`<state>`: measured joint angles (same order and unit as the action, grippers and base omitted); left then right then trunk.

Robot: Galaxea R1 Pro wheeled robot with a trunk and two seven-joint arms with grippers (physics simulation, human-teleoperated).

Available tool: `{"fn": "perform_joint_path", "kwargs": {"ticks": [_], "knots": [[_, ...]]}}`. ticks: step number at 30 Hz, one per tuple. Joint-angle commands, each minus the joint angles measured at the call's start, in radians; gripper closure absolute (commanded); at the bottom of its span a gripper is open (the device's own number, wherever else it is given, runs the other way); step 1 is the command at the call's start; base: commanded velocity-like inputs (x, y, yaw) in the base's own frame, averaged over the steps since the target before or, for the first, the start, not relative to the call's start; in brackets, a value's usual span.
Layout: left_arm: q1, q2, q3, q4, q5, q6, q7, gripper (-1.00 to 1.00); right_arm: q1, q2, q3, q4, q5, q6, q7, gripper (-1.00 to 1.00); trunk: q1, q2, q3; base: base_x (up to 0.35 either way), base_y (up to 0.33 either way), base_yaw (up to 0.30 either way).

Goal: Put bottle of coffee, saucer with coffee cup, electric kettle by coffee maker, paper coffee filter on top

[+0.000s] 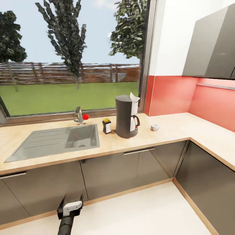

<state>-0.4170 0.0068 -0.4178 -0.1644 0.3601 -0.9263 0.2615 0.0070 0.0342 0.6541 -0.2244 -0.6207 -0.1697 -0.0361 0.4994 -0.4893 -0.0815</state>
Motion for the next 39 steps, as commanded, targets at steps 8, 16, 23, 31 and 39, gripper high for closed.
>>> {"fn": "perform_joint_path", "kwargs": {"ticks": [8, 16, 23, 31, 39], "knots": [[0.046, 0.000, -0.011, 0.175, 0.005, 0.094, -0.002, -1.00, 0.000, -0.009, 0.006, -0.004, -0.005, -0.004, -0.001, -1.00, 0.000, -0.002, -0.002, -0.001, 0.000, 0.000], [0.159, -0.005, -0.006, 0.208, 0.014, 0.342, 0.000, -1.00, -0.005, -0.011, 0.006, -0.015, 0.002, -0.005, -0.006, -1.00, 0.000, -0.002, -0.002, 0.000, 0.000, 0.000], [0.278, -0.005, 0.046, 0.212, 0.077, 0.838, 0.007, -1.00, -0.099, -0.070, 0.009, -0.033, 0.005, -0.068, -0.023, -1.00, 0.000, -0.002, -0.002, 0.000, 0.000, 0.000], [0.317, 0.002, 0.054, 0.203, 0.085, 1.096, 0.008, -1.00, -0.099, -0.072, 0.003, -0.037, -0.008, -0.066, -0.030, -1.00, 0.000, -0.002, -0.002, 0.000, 0.000, 0.000], [0.316, -0.002, 0.047, 0.100, 0.084, 0.940, -0.004, -1.00, -0.099, -0.071, 0.002, -0.035, -0.008, -0.068, -0.031, -1.00, 0.000, -0.002, -0.002, 0.000, 0.000, 0.205]]}}
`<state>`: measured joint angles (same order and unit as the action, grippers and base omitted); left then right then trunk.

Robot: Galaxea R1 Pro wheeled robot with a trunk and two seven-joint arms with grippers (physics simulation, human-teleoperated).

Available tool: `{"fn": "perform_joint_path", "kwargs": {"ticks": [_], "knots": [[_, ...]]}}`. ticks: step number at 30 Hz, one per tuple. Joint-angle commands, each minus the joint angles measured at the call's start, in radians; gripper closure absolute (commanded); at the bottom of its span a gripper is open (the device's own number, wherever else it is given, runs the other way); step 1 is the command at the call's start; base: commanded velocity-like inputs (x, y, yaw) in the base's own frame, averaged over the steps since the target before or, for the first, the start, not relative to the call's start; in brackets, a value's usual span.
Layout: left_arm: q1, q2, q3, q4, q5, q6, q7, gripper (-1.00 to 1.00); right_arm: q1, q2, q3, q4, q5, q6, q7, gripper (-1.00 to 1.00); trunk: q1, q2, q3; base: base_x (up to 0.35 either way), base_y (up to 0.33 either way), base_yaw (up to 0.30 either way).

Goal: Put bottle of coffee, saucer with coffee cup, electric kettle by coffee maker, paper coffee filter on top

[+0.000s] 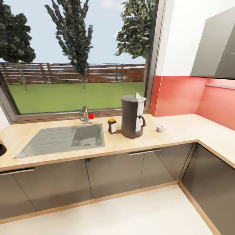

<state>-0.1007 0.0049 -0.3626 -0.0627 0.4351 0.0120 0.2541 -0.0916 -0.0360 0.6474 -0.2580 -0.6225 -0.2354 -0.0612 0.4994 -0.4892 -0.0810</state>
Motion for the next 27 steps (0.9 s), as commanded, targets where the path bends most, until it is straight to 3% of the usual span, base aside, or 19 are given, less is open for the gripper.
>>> {"fn": "perform_joint_path", "kwargs": {"ticks": [1, 12, 27], "knots": [[0.000, 0.002, -0.008, -0.006, 0.010, -0.001, 0.003, -1.00, 0.000, -0.001, 0.009, -0.001, -0.006, -0.002, -0.006, -1.00, 0.000, -0.002, -0.002, 0.000, 0.000, 0.279], [-0.001, 0.008, -0.004, -0.012, 0.012, -0.054, 0.004, -1.00, 0.000, -0.001, 0.009, -0.001, -0.006, -0.002, -0.006, -1.00, 0.000, -0.002, -0.002, 0.156, 0.103, 0.280], [-0.001, 0.006, -0.004, -0.013, 0.012, -0.072, 0.002, -1.00, 0.000, -0.001, 0.008, -0.001, -0.006, -0.002, -0.006, -1.00, 0.000, -0.002, -0.002, 0.197, 0.269, 0.280]]}}
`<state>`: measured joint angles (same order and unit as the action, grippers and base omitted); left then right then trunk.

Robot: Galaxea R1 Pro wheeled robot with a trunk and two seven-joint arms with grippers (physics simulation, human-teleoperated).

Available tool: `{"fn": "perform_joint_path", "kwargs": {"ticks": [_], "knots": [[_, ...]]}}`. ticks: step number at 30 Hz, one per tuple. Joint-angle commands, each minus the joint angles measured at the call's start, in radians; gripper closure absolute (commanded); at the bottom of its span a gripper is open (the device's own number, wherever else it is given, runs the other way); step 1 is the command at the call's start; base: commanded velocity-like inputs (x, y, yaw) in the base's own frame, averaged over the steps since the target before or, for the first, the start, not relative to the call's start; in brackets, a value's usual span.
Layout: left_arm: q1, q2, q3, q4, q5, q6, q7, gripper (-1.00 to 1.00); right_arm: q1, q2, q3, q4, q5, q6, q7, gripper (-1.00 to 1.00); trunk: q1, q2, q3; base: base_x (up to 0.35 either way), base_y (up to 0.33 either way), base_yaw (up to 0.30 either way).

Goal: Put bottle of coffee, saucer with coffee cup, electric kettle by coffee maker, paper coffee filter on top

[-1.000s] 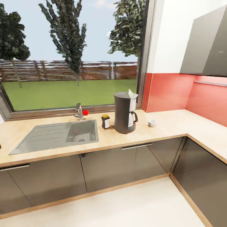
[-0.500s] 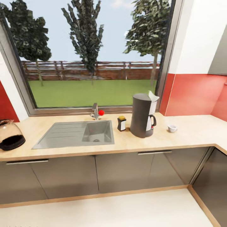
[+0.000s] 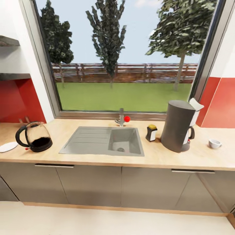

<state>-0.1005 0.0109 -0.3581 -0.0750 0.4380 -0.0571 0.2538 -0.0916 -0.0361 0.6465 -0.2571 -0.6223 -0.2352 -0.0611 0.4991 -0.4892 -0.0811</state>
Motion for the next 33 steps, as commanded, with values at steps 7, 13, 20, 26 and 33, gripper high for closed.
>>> {"fn": "perform_joint_path", "kwargs": {"ticks": [7, 13, 20, 26, 33], "knots": [[-0.001, -0.001, -0.006, 0.000, 0.010, -0.032, 0.002, -1.00, 0.000, -0.001, 0.008, -0.001, -0.007, -0.003, -0.006, -1.00, 0.001, -0.002, -0.002, 0.135, 0.316, 0.280], [-0.001, -0.001, -0.010, 0.000, 0.010, -0.033, 0.002, -1.00, 0.000, -0.001, 0.008, -0.002, -0.007, -0.003, -0.006, -1.00, 0.001, -0.002, -0.002, 0.096, 0.333, 0.280], [-0.001, -0.002, -0.010, 0.000, 0.010, -0.033, 0.002, -1.00, 0.000, -0.001, 0.008, -0.002, -0.007, -0.003, -0.006, -1.00, 0.001, -0.002, -0.002, 0.142, 0.335, 0.280], [-0.001, -0.004, -0.010, -0.002, 0.010, -0.034, 0.002, -1.00, 0.000, -0.001, 0.008, -0.002, -0.007, -0.003, -0.006, -1.00, 0.001, -0.002, -0.002, 0.154, 0.335, 0.280], [-0.001, -0.004, -0.010, -0.002, 0.010, -0.035, 0.002, -1.00, 0.000, -0.001, 0.008, -0.001, -0.007, -0.003, -0.006, -1.00, 0.001, -0.002, -0.002, 0.165, 0.329, 0.280]]}}
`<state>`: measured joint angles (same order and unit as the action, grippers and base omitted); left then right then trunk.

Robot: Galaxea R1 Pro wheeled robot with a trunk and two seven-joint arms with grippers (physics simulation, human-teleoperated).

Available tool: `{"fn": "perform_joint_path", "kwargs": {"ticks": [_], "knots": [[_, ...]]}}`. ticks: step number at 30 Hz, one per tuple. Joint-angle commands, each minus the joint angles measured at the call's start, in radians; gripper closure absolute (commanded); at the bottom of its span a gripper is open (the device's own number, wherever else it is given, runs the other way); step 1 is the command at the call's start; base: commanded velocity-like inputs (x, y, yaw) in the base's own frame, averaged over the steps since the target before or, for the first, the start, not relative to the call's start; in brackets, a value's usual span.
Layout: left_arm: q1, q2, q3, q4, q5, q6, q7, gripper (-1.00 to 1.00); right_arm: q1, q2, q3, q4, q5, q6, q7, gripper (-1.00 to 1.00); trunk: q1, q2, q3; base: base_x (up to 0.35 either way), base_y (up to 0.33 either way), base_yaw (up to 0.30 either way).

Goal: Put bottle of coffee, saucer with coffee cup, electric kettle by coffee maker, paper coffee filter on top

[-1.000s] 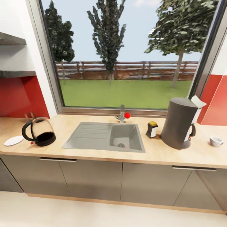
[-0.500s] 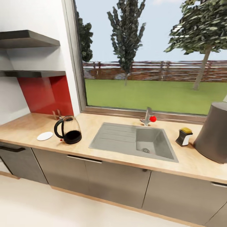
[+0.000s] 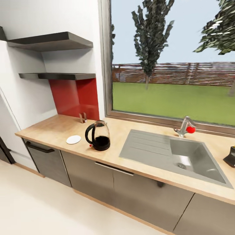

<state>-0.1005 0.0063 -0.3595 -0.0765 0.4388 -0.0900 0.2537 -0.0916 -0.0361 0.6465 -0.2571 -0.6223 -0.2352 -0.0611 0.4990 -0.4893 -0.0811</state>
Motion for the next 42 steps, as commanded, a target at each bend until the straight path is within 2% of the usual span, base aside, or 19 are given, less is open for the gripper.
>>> {"fn": "perform_joint_path", "kwargs": {"ticks": [1, 9, 28, 42], "knots": [[-0.001, 0.000, -0.009, 0.000, 0.009, -0.002, 0.002, -1.00, 0.000, -0.001, 0.008, -0.001, -0.007, -0.003, -0.006, -1.00, 0.001, -0.002, -0.002, 0.188, 0.312, 0.280], [-0.001, -0.003, -0.009, 0.000, 0.009, -0.002, 0.002, -1.00, 0.000, -0.001, 0.009, -0.001, -0.007, -0.003, -0.006, -1.00, 0.001, -0.002, -0.002, 0.196, 0.304, 0.193], [-0.001, -0.007, -0.009, 0.000, 0.009, -0.002, 0.002, -1.00, 0.000, -0.002, 0.012, 0.001, -0.003, -0.003, -0.005, -1.00, 0.001, -0.002, -0.002, 0.193, 0.303, 0.004], [-0.001, -0.008, -0.009, -0.002, 0.009, -0.002, 0.002, -1.00, 0.000, -0.002, 0.010, 0.001, -0.005, -0.003, -0.006, -1.00, 0.001, -0.002, -0.002, 0.107, 0.326, 0.000]]}}
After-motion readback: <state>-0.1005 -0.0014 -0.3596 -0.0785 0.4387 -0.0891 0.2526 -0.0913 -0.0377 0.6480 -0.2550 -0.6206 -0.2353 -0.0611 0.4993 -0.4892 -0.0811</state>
